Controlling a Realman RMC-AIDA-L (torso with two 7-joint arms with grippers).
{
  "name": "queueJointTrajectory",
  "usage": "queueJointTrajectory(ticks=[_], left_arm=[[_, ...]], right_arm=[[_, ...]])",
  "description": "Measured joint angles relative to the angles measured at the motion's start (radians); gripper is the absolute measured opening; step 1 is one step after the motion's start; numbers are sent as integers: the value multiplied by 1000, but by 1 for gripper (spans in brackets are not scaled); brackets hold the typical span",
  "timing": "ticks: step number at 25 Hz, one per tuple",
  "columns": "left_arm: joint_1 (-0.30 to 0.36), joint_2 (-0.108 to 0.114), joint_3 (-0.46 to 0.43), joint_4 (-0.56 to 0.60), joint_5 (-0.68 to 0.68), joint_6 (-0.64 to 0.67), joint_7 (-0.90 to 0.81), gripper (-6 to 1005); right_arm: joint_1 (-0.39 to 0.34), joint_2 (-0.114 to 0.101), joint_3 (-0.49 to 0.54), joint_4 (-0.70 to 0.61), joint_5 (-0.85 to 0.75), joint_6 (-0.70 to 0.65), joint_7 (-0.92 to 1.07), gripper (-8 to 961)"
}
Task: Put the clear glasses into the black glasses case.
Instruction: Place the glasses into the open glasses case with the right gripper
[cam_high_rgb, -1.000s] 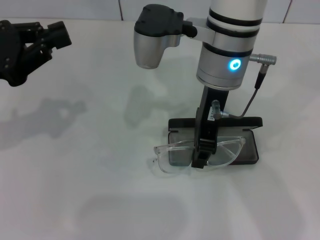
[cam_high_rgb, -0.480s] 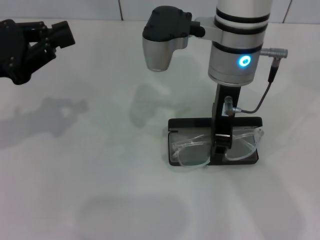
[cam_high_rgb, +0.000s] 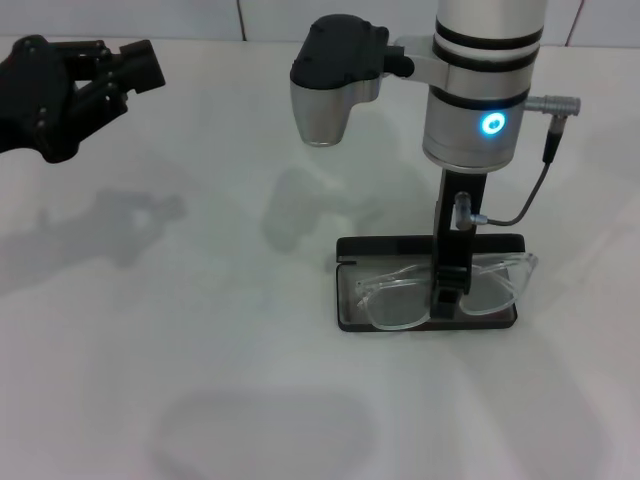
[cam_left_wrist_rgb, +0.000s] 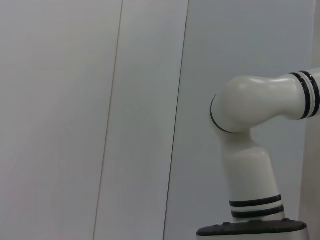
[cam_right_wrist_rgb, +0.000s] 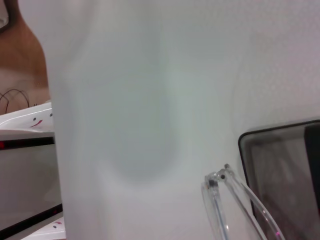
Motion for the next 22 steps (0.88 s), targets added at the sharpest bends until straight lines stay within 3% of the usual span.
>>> queueJointTrajectory(ticks=[22], left_arm=[[7, -3, 0, -11, 3, -2, 10, 113]], right_arm=[[-48, 0, 1, -38, -41, 105, 62, 157]])
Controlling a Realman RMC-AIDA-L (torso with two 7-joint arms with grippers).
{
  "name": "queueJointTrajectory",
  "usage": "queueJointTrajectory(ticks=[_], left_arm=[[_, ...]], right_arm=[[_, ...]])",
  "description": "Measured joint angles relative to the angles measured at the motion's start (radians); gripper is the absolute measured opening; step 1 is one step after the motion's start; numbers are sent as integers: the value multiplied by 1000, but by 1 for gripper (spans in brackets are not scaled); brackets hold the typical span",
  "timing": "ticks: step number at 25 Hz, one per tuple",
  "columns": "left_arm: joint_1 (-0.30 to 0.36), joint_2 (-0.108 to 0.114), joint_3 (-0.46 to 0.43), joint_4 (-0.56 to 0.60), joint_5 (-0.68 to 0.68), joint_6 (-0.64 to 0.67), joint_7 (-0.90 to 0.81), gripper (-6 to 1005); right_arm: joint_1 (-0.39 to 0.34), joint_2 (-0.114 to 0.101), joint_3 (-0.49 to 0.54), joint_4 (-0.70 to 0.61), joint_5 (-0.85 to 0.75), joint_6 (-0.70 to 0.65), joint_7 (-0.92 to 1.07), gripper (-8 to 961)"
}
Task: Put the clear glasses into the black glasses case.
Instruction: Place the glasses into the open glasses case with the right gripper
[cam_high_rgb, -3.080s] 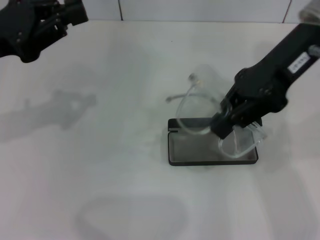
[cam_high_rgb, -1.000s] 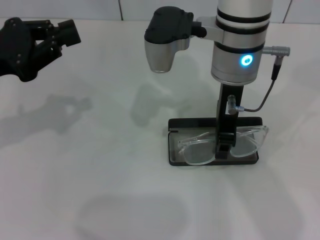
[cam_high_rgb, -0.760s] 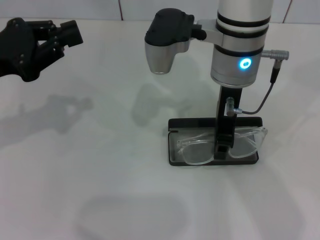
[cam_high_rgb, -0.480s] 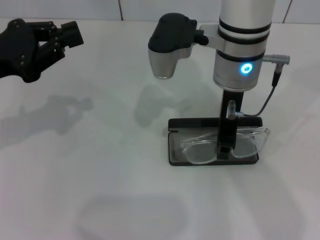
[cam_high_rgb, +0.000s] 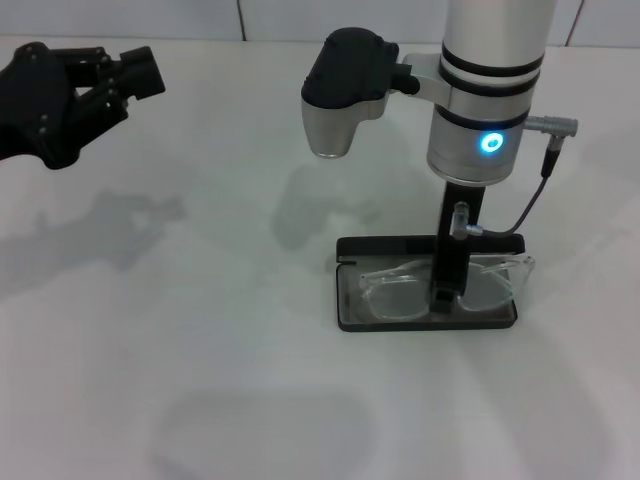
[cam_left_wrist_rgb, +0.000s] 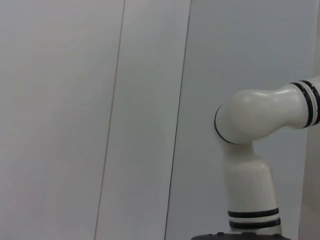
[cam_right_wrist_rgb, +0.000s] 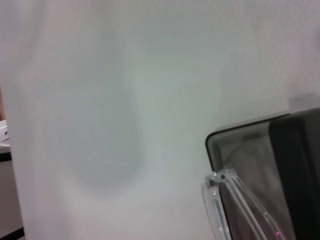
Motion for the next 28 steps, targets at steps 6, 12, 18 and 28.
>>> queueJointTrajectory(ticks=[6, 12, 18, 28], left_arm=[[2, 0, 0, 0, 0, 0, 0, 113], [0, -1, 1, -2, 5, 0, 4, 113], [-7, -2, 0, -13, 13, 0, 5, 113], [-7, -2, 0, -14, 13, 0, 6, 113]], right_arm=[[-2, 0, -1, 5, 0, 16, 0, 158], [-6, 0, -1, 4, 0, 18, 0, 159], [-12, 0, -1, 6, -2, 19, 0, 161], [-15, 0, -1, 0, -12, 19, 7, 162]])
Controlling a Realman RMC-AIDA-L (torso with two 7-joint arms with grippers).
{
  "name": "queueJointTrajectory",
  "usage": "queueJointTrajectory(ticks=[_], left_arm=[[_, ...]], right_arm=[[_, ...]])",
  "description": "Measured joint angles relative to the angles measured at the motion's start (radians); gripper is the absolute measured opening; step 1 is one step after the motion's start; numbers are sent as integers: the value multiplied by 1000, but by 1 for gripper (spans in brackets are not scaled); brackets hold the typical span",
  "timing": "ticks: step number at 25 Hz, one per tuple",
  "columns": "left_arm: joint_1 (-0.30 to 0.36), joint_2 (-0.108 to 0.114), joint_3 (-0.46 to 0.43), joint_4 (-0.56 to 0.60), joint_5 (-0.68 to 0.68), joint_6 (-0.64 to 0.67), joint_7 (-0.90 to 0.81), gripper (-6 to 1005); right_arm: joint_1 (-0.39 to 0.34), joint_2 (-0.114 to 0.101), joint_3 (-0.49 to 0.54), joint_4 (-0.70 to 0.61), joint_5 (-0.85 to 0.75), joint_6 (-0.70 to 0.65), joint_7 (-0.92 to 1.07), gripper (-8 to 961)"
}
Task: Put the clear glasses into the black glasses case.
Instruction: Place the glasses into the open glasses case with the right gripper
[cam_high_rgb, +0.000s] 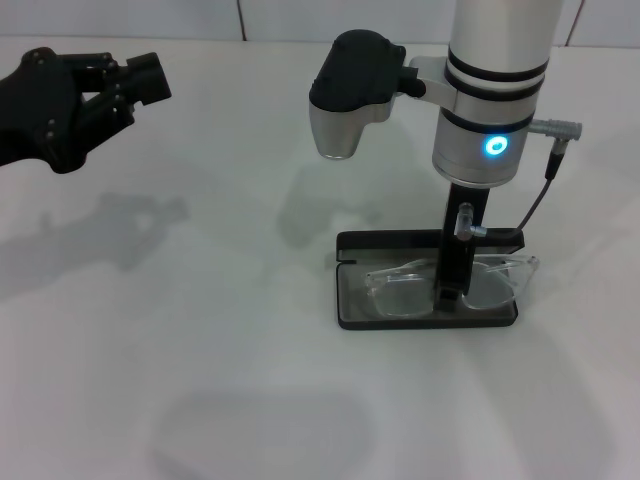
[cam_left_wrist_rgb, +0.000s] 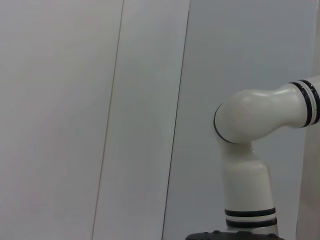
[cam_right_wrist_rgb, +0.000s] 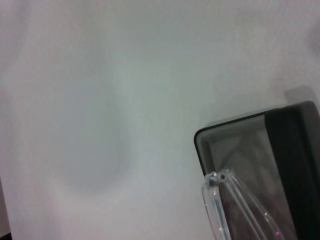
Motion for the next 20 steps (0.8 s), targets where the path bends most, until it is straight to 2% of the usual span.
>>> queueJointTrajectory(ticks=[20], left_arm=[[11, -1, 5, 0, 0, 5, 0, 113]], right_arm=[[1, 0, 2, 0, -1, -4, 18, 166]])
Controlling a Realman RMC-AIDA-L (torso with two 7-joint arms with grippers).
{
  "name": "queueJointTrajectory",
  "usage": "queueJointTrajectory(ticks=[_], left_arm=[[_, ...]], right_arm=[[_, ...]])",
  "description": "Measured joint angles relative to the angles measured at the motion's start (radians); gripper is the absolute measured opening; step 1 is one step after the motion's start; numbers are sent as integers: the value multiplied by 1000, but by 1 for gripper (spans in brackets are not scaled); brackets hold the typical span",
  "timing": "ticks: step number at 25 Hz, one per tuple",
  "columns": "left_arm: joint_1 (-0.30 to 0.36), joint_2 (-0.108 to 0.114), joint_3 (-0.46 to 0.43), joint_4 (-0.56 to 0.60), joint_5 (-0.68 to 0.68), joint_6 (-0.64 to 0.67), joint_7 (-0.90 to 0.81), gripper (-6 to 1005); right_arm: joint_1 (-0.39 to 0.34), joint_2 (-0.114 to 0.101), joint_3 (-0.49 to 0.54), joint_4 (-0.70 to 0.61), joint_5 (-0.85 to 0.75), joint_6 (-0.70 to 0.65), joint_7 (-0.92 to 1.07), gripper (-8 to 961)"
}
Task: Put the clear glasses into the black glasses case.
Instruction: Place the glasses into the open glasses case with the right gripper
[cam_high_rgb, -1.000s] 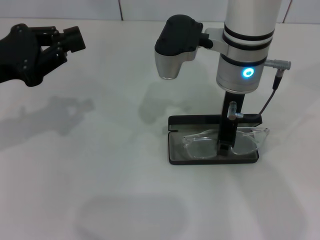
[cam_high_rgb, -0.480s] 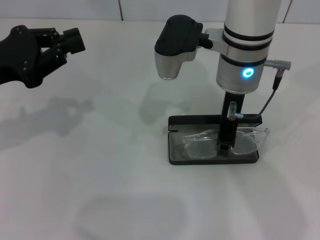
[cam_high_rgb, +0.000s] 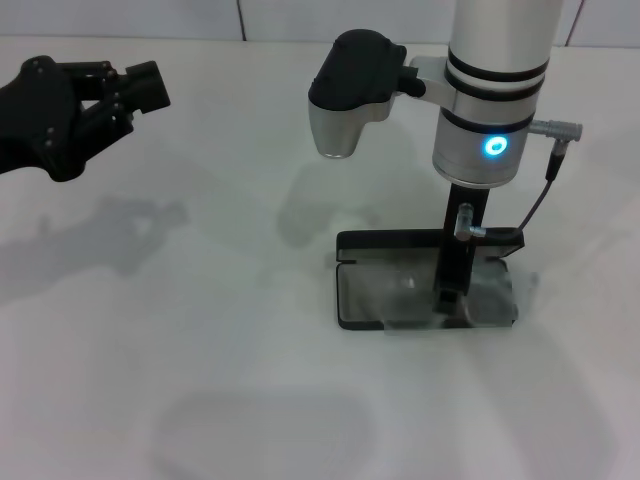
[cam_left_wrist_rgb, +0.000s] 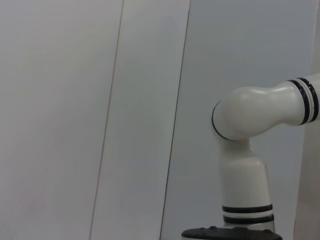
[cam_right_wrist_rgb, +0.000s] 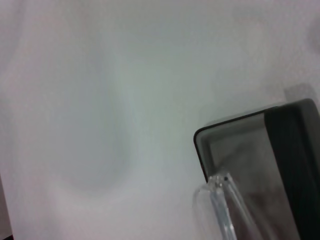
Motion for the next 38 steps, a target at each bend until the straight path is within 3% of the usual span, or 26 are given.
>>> queueJointTrajectory(ticks=[20, 38], left_arm=[[0, -1, 1, 0, 1, 2, 7, 113], [0, 0, -3, 0, 2, -1, 7, 114]], right_arm=[[2, 0, 2, 0, 8, -17, 1, 169], [7, -14, 91, 15, 5, -46, -87, 167]])
